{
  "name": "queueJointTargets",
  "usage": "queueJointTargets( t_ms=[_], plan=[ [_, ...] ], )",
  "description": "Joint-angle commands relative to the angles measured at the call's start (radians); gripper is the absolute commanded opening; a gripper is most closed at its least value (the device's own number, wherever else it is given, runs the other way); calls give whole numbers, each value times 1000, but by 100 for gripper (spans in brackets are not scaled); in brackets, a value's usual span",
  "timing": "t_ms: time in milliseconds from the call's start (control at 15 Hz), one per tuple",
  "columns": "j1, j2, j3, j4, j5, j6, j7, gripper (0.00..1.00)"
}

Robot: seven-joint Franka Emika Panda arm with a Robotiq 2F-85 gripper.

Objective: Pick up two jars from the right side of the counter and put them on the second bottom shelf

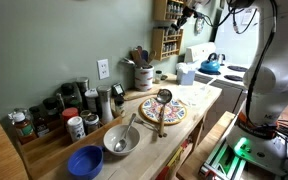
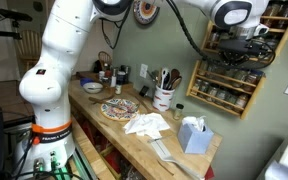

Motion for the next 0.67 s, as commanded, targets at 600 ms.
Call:
queueJointTargets(
  t_ms=[600],
  plan=[
    [-1,-28,-4,-19,-76,-104,-23,0]
  ],
)
